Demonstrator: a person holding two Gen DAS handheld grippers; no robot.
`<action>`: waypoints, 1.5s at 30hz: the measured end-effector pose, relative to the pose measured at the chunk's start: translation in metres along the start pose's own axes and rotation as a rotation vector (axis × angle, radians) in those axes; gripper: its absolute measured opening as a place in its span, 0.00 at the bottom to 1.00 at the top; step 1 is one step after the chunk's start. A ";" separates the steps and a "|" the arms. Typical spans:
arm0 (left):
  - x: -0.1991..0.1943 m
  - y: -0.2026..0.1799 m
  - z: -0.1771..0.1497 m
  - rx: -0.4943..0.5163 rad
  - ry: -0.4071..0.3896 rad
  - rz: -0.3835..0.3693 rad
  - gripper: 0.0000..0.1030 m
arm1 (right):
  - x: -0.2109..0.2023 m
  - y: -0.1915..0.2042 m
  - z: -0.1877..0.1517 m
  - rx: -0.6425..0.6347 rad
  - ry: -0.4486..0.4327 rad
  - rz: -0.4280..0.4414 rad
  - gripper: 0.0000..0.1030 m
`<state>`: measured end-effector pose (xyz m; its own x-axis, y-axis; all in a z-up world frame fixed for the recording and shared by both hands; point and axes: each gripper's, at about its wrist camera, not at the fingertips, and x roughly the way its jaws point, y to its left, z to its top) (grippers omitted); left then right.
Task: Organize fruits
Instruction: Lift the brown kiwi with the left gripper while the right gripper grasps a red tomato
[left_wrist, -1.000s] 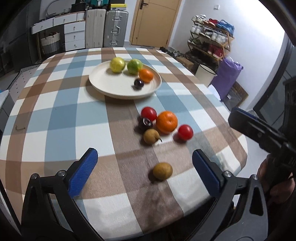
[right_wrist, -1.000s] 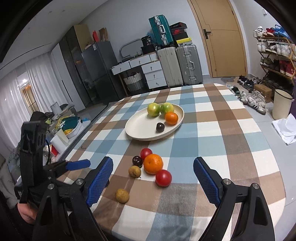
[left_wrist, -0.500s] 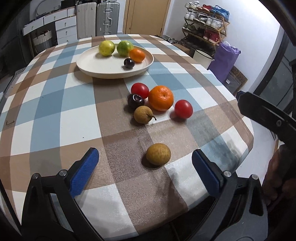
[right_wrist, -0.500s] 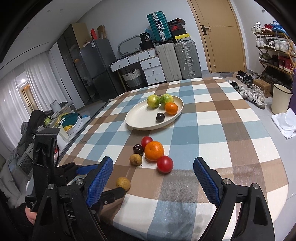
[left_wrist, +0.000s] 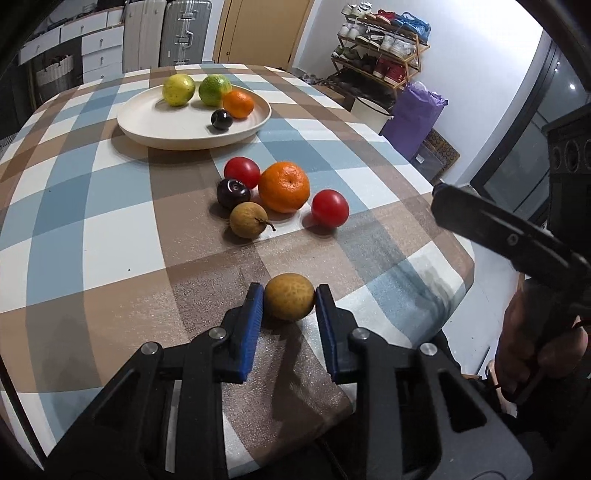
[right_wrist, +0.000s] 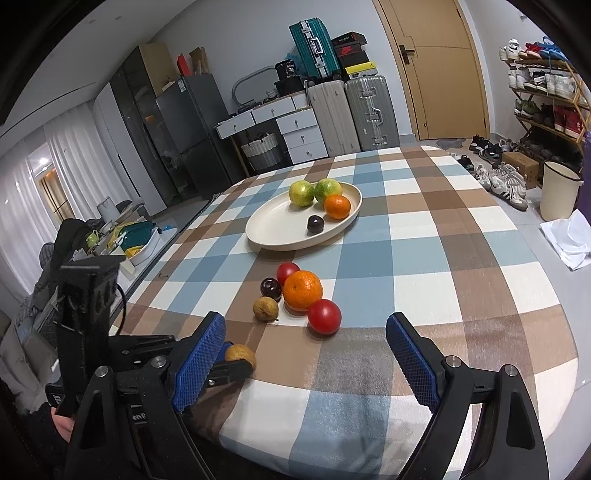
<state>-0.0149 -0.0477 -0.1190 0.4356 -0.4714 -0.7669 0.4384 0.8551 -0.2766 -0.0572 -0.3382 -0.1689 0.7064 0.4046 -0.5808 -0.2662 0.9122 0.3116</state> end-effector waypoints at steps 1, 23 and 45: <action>-0.002 0.000 0.000 -0.002 -0.005 0.002 0.25 | 0.000 -0.001 -0.001 0.004 0.001 0.003 0.88; -0.044 0.011 0.004 -0.033 -0.103 0.021 0.25 | 0.017 -0.011 -0.005 0.027 0.054 -0.002 0.88; -0.054 0.017 0.004 -0.053 -0.122 0.033 0.25 | 0.062 -0.019 -0.004 -0.005 0.141 0.025 0.69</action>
<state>-0.0276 -0.0092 -0.0801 0.5434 -0.4625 -0.7006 0.3814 0.8795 -0.2848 -0.0104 -0.3303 -0.2138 0.6006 0.4318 -0.6729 -0.2856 0.9020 0.3239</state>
